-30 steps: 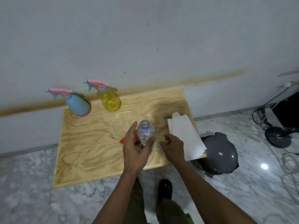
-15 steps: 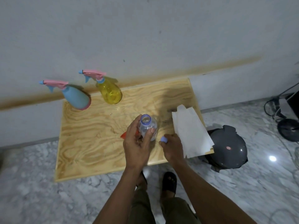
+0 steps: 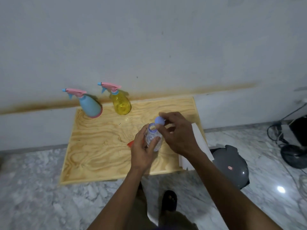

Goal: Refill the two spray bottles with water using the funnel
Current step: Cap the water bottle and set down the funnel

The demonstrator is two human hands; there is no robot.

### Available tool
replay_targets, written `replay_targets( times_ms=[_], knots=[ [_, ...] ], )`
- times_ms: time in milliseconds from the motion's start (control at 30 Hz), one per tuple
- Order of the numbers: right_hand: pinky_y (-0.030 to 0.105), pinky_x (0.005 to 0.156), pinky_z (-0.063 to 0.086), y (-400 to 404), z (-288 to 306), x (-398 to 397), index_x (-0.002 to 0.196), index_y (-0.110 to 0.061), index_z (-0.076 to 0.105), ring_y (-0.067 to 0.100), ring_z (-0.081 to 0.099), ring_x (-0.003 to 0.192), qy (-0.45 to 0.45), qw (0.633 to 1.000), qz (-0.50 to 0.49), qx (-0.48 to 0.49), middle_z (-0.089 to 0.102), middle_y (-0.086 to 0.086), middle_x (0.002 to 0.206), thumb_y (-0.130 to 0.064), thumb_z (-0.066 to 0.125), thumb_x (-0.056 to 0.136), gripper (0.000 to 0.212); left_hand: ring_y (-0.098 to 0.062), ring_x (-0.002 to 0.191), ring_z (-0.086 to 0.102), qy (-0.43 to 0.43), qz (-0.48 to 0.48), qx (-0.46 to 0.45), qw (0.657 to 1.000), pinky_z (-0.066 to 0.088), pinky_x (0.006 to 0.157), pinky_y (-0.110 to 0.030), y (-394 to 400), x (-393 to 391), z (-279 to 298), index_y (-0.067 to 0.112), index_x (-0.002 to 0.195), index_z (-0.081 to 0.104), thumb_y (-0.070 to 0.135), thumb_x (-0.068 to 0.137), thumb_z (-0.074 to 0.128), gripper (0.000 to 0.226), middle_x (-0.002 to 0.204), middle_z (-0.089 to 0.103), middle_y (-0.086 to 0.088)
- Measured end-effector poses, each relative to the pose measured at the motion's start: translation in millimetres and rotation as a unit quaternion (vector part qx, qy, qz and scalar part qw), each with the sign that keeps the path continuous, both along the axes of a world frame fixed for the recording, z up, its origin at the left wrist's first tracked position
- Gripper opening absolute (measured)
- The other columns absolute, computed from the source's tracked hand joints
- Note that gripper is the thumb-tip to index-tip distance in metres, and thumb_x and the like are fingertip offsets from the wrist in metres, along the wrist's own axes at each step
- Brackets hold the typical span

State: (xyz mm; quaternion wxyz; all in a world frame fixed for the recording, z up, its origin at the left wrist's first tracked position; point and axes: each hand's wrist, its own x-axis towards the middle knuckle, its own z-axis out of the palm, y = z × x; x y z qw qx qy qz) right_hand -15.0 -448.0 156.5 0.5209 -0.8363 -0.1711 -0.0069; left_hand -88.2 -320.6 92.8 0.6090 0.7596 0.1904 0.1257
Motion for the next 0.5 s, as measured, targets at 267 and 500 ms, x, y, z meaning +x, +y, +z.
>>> replay_targets(
  times_ms=[267,500],
  knots=[
    [0.013,0.082,0.037,9.4,-8.3,5.3,0.121,-0.011,0.069,0.006,0.053,0.093,-0.038,0.988,0.111,-0.098,0.068,0.006,0.115,-0.012,0.072,0.087,0.034,0.005,0.119,0.059,0.005,-0.004,0.006,1.000,0.052,0.103,-0.038,-1.8,-4.2,12.1,0.051,0.129,0.046,0.034,0.090,0.070,0.050,0.129,0.062,0.015],
    [0.003,0.079,0.037,7.5,-9.9,9.8,0.120,-0.019,0.069,0.005,0.056,0.088,0.020,0.991,0.111,-0.076,0.062,-0.009,0.108,-0.013,0.074,0.087,0.034,-0.012,0.117,0.065,0.023,-0.007,-0.013,1.000,0.055,0.097,-0.046,2.9,-3.8,5.9,0.029,0.146,0.048,0.053,0.084,0.072,0.070,0.133,0.066,0.001]
  ],
)
